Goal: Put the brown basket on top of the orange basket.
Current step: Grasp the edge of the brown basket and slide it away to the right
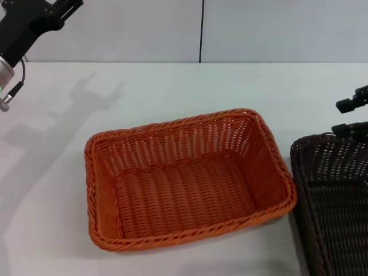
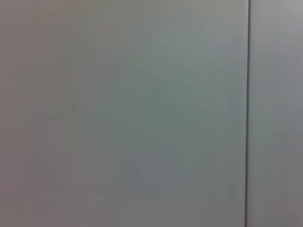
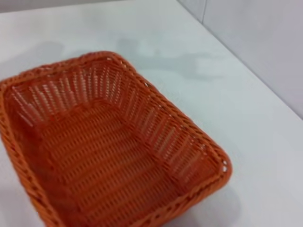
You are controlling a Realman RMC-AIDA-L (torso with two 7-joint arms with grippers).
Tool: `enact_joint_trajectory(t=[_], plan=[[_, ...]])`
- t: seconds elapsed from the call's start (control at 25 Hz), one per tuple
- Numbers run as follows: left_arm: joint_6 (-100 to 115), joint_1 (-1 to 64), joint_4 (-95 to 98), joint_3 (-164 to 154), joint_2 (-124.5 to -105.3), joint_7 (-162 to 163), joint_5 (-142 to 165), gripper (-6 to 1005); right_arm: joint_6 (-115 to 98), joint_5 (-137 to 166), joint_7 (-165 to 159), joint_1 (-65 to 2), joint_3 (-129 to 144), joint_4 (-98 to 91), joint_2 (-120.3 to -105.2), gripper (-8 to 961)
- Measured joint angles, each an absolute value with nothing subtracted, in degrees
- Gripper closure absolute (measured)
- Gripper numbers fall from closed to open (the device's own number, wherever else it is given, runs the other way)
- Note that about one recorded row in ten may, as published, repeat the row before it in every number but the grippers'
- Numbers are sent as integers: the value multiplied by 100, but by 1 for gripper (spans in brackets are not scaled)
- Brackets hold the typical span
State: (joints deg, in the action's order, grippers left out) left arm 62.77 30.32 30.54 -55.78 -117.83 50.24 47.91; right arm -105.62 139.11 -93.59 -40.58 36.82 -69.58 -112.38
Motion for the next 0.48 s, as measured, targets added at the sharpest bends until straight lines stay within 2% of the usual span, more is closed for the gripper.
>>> enact_joint_trajectory(t=[0.48], plan=[[6223,3005,3041,-5556,-11786,5075,4764,140,-9354,14639,-9327,-4024,4511,-6682,-11369,317]])
